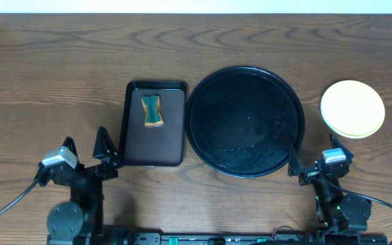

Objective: Clean dirty plates on tray and stack at the side

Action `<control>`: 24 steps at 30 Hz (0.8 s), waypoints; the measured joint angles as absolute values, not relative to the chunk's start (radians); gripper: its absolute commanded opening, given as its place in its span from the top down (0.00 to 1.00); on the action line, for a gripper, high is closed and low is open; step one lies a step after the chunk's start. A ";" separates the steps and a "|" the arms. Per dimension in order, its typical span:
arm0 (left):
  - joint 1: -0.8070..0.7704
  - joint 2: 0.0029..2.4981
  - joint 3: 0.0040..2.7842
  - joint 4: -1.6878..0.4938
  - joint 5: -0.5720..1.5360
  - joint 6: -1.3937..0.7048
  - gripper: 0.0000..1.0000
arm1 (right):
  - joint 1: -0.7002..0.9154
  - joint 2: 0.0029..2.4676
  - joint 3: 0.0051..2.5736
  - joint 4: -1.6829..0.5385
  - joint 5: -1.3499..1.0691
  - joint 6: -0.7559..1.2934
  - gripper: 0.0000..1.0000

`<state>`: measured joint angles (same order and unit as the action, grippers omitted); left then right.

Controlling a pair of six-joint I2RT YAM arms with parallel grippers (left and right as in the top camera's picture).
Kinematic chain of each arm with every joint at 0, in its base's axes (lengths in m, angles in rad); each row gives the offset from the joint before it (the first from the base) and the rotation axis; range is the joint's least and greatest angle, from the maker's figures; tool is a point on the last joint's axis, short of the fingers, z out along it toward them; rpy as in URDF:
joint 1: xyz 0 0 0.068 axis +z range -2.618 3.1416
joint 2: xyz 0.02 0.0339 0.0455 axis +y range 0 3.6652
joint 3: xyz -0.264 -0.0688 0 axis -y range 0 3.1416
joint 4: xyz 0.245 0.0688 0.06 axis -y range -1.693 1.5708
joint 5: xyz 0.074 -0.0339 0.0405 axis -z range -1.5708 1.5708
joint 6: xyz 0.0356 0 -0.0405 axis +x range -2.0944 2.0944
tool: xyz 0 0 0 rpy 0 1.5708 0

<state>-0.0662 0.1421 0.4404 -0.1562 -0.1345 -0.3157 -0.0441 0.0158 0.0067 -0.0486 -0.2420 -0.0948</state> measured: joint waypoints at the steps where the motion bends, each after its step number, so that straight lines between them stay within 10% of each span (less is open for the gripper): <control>1: -0.066 0.126 0.409 -0.083 -0.129 -0.316 0.17 | -0.044 0.016 0.007 -0.048 -0.242 -0.095 0.01; 8: -0.066 0.013 0.231 0.230 -0.106 -0.317 0.17 | -0.044 0.016 0.007 -0.049 -0.242 -0.095 0.01; 24: -0.066 0.009 0.006 0.106 -0.065 -0.317 0.17 | -0.044 0.016 0.007 -0.049 -0.242 -0.094 0.01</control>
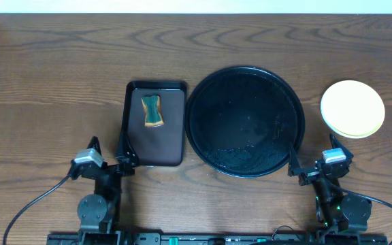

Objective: Clean dirty plates on tray and stack at the side

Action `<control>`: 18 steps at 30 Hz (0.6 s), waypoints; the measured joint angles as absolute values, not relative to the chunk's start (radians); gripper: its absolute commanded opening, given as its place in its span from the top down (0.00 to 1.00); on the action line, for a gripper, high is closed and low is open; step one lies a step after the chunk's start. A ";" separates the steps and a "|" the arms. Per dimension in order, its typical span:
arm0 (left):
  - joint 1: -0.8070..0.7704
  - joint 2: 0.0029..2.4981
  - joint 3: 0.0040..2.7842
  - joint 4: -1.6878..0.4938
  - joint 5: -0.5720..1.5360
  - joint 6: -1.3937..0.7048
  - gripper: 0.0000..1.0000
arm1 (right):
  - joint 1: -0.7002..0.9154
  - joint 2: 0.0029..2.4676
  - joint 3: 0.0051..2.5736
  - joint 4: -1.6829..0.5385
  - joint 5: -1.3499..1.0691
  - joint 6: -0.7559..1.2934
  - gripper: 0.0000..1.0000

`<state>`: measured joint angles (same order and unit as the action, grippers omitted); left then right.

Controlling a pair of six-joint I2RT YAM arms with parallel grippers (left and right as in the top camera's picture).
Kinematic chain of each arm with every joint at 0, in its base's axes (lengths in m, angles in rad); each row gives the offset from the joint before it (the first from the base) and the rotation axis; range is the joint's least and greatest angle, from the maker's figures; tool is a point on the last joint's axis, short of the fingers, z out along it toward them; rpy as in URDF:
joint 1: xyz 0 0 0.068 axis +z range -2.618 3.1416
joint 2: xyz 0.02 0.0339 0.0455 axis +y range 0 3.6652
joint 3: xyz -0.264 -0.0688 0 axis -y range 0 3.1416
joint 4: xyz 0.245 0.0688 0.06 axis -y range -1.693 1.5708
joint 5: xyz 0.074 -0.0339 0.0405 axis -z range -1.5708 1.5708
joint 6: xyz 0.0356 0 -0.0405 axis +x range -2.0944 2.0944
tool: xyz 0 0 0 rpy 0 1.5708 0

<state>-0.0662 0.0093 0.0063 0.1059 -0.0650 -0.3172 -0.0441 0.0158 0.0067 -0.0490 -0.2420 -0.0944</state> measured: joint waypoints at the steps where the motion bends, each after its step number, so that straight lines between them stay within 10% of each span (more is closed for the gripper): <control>1: -0.066 0.010 0.006 0.066 -0.061 -0.317 0.17 | -0.044 0.016 0.007 -0.049 -0.242 -0.095 0.01; 18: -0.066 0.011 0.015 -0.020 -0.028 -0.316 0.17 | -0.044 0.017 0.007 -0.049 -0.242 -0.095 0.01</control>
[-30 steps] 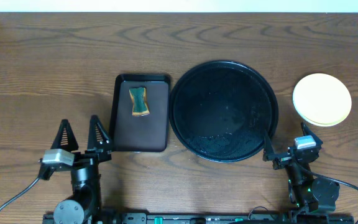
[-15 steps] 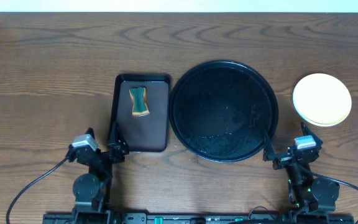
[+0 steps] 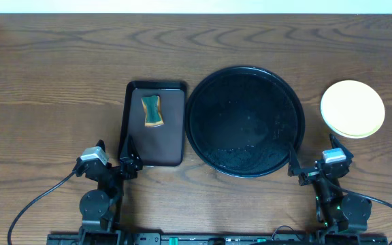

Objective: Clean dirty plates on tray and stack at the side

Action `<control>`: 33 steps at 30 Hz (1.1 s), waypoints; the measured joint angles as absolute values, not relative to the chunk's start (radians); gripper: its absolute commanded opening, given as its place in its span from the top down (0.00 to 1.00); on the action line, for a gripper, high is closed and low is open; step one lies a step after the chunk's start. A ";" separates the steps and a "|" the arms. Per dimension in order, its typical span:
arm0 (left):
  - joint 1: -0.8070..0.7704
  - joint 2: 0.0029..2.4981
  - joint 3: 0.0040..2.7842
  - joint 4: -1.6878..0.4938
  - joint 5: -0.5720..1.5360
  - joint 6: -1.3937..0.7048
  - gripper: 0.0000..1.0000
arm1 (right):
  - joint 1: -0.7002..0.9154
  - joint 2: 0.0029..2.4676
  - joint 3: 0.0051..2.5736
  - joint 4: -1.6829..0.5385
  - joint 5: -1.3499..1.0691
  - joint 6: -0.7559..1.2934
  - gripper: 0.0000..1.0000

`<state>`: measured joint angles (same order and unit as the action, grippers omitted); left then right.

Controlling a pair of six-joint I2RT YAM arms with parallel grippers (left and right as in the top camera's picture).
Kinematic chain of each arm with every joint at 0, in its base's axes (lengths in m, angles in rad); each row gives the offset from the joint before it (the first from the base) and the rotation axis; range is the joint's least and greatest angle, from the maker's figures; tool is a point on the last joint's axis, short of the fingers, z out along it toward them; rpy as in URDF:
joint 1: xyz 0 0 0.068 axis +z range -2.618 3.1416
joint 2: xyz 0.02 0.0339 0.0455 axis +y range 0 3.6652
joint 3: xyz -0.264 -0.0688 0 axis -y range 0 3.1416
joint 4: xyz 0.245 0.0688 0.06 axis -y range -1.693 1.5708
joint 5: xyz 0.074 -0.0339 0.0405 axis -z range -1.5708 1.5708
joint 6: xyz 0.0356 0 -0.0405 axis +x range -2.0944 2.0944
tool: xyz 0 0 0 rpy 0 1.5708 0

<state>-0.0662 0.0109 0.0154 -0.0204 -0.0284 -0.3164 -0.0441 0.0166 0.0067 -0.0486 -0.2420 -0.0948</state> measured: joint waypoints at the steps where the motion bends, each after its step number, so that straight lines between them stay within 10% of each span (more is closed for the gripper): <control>1: -0.066 0.011 0.015 -0.020 -0.028 -0.316 0.17 | -0.044 0.017 0.007 -0.049 -0.242 -0.095 0.01; 33: -0.066 0.011 0.016 -0.022 -0.028 -0.316 0.17 | -0.044 0.017 0.007 -0.049 -0.242 -0.095 0.01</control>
